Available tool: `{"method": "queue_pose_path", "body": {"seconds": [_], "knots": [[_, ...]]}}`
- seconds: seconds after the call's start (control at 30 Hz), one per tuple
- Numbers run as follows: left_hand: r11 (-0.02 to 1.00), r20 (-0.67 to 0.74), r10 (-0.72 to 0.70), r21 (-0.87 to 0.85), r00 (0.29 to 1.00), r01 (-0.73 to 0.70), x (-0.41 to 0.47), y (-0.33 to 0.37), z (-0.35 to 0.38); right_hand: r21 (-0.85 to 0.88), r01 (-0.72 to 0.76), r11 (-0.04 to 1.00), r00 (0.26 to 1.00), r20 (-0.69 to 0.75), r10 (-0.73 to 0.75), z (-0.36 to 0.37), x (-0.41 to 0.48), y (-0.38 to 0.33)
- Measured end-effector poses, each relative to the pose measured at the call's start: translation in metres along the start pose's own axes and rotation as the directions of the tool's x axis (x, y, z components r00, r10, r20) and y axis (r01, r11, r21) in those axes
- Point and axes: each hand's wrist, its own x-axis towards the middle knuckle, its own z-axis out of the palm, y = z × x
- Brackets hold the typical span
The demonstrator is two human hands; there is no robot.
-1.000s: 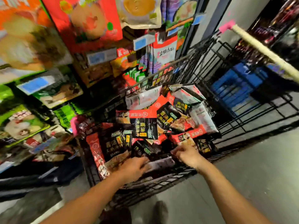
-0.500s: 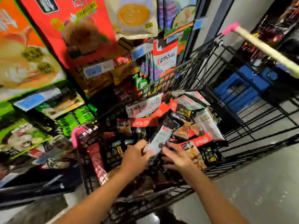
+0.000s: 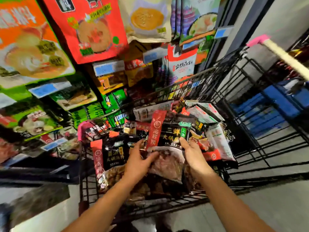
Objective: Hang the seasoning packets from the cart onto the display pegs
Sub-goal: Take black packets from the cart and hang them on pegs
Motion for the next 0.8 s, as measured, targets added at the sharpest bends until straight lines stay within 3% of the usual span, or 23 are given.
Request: {"method": "queue_pose_path", "body": {"seconds": [0.07,0.1,0.23,0.3,0.37,0.43,0.47,0.57,0.67,0.8], "knots": [[0.925,0.19,-0.154,-0.317,0.97,0.209,0.0,0.011,0.007,0.068,-0.007,0.998,0.998,0.059,0.003,-0.003,0.002,0.008],[0.89,0.195,-0.158,-0.396,0.968,0.225,0.0,0.012,0.013,0.111,0.002,0.994,0.996,0.088,-0.011,-0.003,0.002,0.013],[0.883,0.218,-0.157,-0.407,0.963,0.235,-0.008,0.005,0.022,0.1,0.027,0.995,0.992,0.117,-0.039,-0.021,0.029,0.058],[0.933,0.338,-0.126,-0.279,0.933,0.228,-0.011,-0.014,0.008,0.153,0.039,0.987,0.997,0.059,-0.049,-0.03,0.033,0.062],[0.988,0.536,-0.134,0.009,0.834,0.153,-0.018,-0.04,-0.012,0.169,0.075,0.983,0.997,-0.006,-0.075,-0.028,0.009,0.035],[0.938,0.665,-0.237,0.346,0.708,-0.011,-0.026,-0.065,-0.024,0.152,0.111,0.982,0.993,-0.061,-0.103,-0.03,-0.004,0.024],[0.886,0.67,-0.277,0.455,0.689,-0.086,-0.029,-0.073,-0.024,0.121,0.119,0.986,0.991,-0.079,-0.11,-0.032,-0.007,0.023],[0.785,0.585,-0.243,0.587,0.774,-0.197,-0.029,-0.089,-0.023,0.126,0.085,0.988,0.993,-0.092,-0.073,-0.032,-0.018,0.02],[0.804,0.459,-0.165,0.575,0.873,-0.151,-0.025,-0.095,-0.03,0.117,0.048,0.992,0.998,-0.035,-0.045,-0.033,-0.02,0.026],[0.811,0.387,-0.098,0.565,0.917,-0.151,-0.021,-0.094,-0.033,0.151,0.114,0.982,0.993,-0.059,-0.106,-0.049,0.008,0.045]]}}
